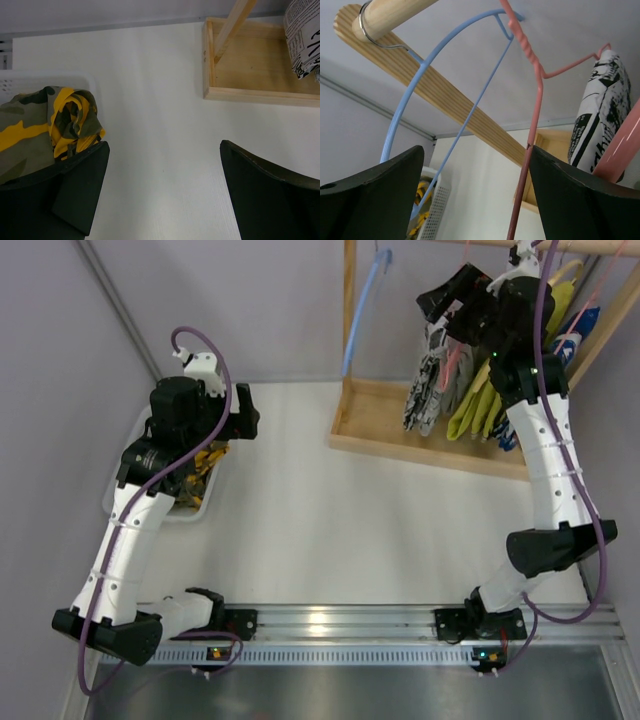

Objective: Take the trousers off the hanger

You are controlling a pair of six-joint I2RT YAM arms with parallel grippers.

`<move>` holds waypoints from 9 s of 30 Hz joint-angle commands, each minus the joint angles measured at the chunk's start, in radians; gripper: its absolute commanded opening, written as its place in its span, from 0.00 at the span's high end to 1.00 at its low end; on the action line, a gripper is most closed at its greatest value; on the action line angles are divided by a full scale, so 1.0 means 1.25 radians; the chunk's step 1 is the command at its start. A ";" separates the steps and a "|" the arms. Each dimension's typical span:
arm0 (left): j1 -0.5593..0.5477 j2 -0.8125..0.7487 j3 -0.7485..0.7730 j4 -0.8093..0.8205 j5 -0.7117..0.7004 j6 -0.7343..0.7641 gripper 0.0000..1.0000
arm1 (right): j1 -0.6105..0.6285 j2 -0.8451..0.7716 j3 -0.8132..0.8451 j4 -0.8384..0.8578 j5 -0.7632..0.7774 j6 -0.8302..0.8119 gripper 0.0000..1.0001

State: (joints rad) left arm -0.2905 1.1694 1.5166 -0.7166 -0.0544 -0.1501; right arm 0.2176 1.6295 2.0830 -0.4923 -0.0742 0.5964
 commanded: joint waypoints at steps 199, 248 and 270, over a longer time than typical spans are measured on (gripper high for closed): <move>-0.498 0.446 -0.508 1.597 -0.074 0.654 0.03 | 0.120 -0.376 -0.225 0.228 -0.619 0.297 1.00; -0.488 0.389 -0.535 1.613 0.102 0.660 0.02 | 0.100 -0.353 -0.214 0.269 -0.602 0.324 1.00; -0.459 0.330 -0.478 1.533 -0.070 0.595 0.99 | 0.090 -0.392 -0.291 0.248 -0.600 0.278 1.00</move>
State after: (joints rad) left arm -0.8642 1.6768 0.9115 1.1610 -0.1356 0.6254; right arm 0.3428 1.1862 1.7203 -0.3336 -0.8307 1.0138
